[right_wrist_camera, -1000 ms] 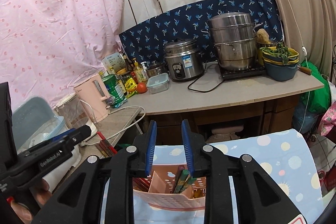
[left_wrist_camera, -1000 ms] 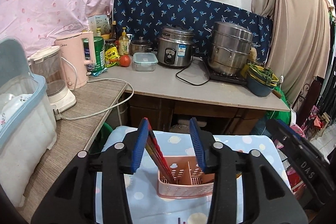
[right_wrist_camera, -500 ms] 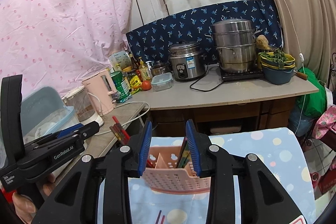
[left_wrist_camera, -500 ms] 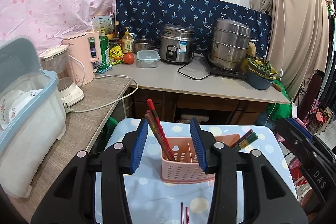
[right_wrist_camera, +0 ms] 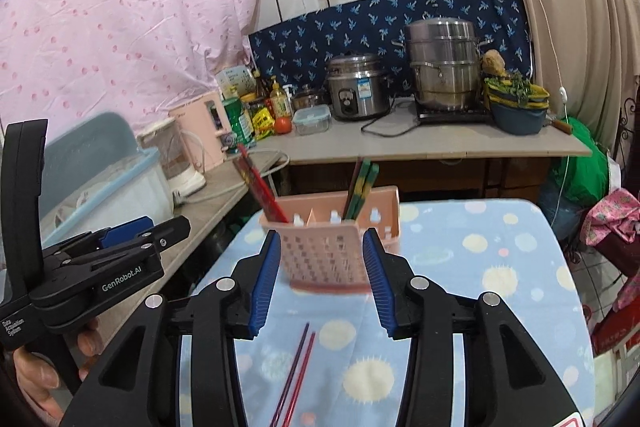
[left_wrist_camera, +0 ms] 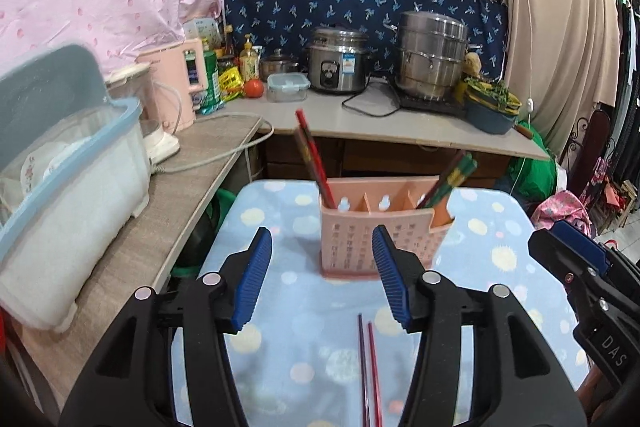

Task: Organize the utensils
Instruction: 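Withdraw both tools and lower them toward the last two red chopsticks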

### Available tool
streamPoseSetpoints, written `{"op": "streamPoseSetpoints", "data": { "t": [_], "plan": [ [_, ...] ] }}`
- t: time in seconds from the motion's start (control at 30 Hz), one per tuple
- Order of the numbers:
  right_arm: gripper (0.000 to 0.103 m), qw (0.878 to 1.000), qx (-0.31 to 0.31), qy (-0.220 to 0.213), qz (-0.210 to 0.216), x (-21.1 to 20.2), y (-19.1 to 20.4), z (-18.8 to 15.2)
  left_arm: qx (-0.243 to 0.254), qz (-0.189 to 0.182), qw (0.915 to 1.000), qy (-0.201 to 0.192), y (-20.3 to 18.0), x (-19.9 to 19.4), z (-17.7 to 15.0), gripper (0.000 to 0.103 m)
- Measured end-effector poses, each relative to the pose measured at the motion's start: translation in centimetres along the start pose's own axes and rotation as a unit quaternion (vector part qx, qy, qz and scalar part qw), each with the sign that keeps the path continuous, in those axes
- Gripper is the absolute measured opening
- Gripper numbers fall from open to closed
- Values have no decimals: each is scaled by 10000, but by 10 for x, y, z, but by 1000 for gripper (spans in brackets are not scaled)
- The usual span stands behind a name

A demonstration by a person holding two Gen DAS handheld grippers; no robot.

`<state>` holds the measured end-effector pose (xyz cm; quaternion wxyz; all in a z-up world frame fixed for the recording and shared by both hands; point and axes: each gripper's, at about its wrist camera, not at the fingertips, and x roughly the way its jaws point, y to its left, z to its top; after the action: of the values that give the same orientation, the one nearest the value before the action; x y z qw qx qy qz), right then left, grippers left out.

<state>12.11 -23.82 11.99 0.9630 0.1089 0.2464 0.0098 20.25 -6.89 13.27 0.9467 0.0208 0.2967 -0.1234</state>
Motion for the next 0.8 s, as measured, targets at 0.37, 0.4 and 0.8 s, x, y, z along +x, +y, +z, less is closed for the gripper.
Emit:
{"op": "streamPoseSetpoints", "data": {
  "t": [0.37, 0.4, 0.8],
  "plan": [
    [42, 9982, 23, 598, -28, -16, 12, -79, 19, 185, 9989, 429, 16, -15, -77, 50],
    [42, 9978, 14, 660, -33, -17, 14, -87, 29, 211, 9987, 458, 17, -17, -83, 50],
    [42, 9889, 25, 1483, -73, -17, 26, -176, -76, 169, 9942, 1056, 28, -24, -153, 50]
  ]
}}
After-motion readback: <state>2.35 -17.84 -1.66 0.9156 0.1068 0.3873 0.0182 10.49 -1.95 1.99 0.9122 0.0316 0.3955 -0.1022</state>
